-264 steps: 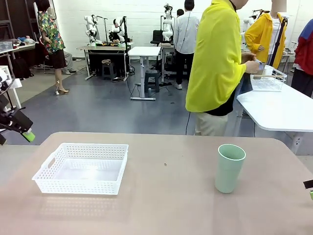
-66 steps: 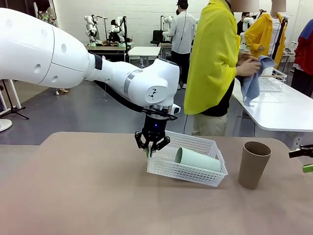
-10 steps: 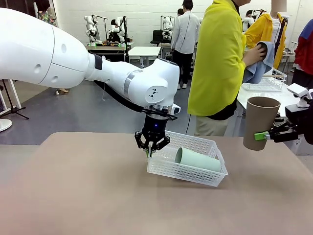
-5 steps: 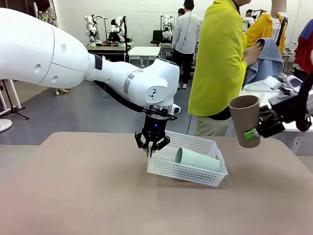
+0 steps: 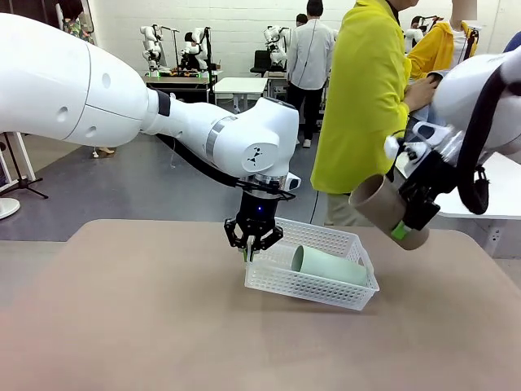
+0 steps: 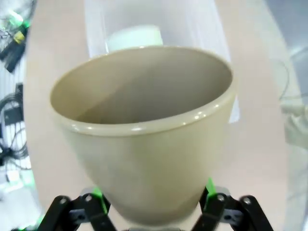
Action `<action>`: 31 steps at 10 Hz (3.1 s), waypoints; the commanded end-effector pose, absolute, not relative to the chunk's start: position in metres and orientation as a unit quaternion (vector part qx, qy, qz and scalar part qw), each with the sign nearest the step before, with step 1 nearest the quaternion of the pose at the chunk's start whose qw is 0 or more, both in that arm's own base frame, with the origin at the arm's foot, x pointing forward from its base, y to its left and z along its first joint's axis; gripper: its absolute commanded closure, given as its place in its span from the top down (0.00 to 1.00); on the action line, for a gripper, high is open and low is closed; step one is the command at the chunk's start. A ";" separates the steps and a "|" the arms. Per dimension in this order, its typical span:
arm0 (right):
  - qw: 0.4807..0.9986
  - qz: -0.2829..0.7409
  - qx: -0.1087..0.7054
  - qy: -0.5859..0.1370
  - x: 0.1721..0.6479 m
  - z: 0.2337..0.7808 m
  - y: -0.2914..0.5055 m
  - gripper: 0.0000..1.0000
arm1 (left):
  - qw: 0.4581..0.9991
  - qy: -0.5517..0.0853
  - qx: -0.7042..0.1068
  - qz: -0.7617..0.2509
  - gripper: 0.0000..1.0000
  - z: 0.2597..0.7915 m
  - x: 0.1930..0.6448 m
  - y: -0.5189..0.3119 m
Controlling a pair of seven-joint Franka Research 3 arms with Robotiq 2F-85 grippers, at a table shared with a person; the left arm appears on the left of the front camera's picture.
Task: Clean and organize the cups into the basket.
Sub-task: Pick up the Reusable plastic cup from the right side of the table and stack it inside the Organizing basket in the center of the table.
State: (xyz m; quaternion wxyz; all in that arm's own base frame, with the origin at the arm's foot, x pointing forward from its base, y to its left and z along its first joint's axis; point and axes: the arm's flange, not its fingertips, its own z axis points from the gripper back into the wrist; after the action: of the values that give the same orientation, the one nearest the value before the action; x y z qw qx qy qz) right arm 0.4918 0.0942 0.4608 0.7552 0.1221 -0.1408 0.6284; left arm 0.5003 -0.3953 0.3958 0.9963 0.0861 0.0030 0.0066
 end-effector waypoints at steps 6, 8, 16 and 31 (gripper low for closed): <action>0.757 0.648 0.044 -0.068 0.493 0.436 0.132 0.83 | 0.997 0.001 0.080 0.005 0.00 0.395 0.498 -0.392; 0.757 0.648 0.044 -0.068 0.493 0.436 0.132 0.83 | 0.997 0.001 0.080 0.005 0.00 0.395 0.498 -0.392; 0.708 0.703 -0.009 -0.057 0.538 0.442 0.204 0.83 | 0.997 0.001 0.080 0.005 0.00 0.395 0.498 -0.392; 0.669 0.729 0.105 -0.099 0.587 0.380 0.213 0.83 | 0.997 0.001 0.080 0.005 0.00 0.395 0.498 -0.392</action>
State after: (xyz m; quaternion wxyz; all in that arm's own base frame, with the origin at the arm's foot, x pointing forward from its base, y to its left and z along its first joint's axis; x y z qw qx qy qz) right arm 0.5820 0.2109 0.3832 0.6766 0.0919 -0.0811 0.7261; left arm 0.5003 -0.3952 0.3958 0.9963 0.0862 0.0029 0.0066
